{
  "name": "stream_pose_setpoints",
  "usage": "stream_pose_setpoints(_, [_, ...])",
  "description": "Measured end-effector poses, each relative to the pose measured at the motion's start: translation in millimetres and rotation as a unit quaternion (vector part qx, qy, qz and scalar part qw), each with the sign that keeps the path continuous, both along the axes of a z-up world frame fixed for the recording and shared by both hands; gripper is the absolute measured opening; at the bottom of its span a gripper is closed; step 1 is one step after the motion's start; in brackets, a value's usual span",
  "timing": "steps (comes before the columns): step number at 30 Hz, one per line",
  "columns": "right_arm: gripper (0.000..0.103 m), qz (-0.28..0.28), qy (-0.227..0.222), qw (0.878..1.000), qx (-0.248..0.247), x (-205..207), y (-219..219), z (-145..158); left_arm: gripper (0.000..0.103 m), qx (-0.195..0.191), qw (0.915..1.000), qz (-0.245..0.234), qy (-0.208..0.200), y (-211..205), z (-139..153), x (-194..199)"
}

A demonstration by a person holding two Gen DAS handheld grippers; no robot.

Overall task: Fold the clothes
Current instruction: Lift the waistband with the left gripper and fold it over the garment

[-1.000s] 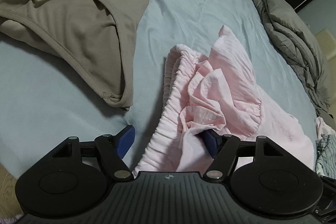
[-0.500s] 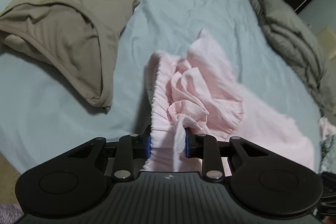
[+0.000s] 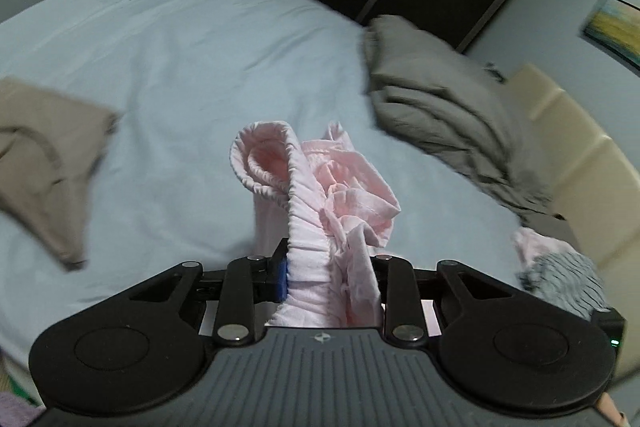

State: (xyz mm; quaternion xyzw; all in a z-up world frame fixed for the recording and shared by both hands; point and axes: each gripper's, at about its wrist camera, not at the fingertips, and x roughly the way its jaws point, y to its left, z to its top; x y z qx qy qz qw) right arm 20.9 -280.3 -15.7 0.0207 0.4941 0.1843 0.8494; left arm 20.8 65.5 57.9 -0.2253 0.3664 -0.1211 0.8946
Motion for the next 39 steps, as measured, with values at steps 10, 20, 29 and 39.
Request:
stream_pose_setpoints(10, [0.065, -0.036, 0.010, 0.999, 0.016, -5, -38, -3, 0.025, -0.001, 0.9950, -0.098, -0.018, -112, 20, 14])
stream_pose_setpoints(20, [0.065, -0.082, 0.019, 0.996, 0.025, -4, -73, -8, 0.025, 0.060, 0.9821, -0.175, 0.034, -196, -51, 9])
stream_pose_setpoints(29, [0.021, -0.106, 0.036, 0.992, 0.059, 19, -88, -41, 0.025, 0.079, 0.9783, -0.191, 0.010, -196, -51, -16])
stream_pose_setpoints(39, [0.019, -0.136, -0.007, 0.978, 0.155, 50, -88, -22, 0.025, 0.109, 0.9707, -0.214, -0.007, -217, -57, -17])
